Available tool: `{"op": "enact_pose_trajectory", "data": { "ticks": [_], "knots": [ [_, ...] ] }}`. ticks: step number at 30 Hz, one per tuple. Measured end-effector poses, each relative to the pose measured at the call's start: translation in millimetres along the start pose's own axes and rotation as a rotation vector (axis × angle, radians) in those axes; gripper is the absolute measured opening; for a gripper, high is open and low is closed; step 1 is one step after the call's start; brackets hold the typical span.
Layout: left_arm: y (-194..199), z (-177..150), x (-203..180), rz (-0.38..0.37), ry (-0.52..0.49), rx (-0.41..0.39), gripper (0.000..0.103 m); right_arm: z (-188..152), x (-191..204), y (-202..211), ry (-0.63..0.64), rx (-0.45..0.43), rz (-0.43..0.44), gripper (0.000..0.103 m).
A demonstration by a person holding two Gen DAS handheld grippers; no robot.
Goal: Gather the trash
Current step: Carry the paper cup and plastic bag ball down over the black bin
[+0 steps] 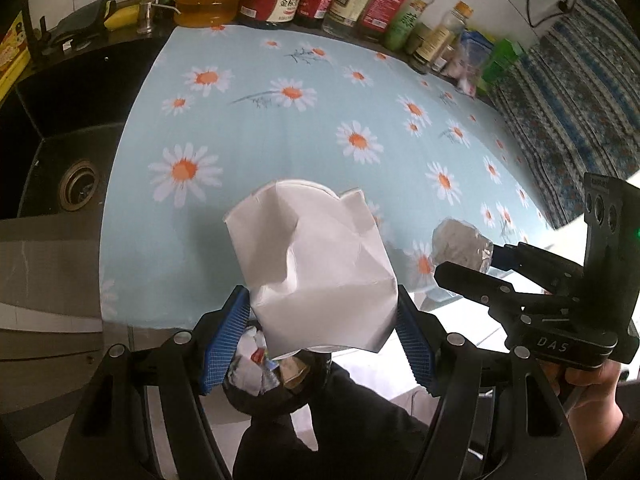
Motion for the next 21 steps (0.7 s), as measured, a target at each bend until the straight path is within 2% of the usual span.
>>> {"op": "enact_pose_trajectory", "data": {
  "ticks": [10, 21],
  "knots": [
    [9, -40, 10, -0.030, -0.005, 0.029, 0.069, -30, 32, 1, -0.017, 0.022, 0.025, 0.055],
    [-16, -86, 29, -0.039, 0.035, 0.147, 0.069, -59, 40, -26, -0.014, 0.112, 0.036, 0.055]
  ]
}}
Point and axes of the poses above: each gripper's, at about its wrist camera, not at the fingertips, and y roughly against the way its jaws point, x to its left, z to its top, the point moved 2 cm from there along -y, roughly the way its jaws point, and after that the axes turned 14 degrees about -z, right-handed, at the moved point
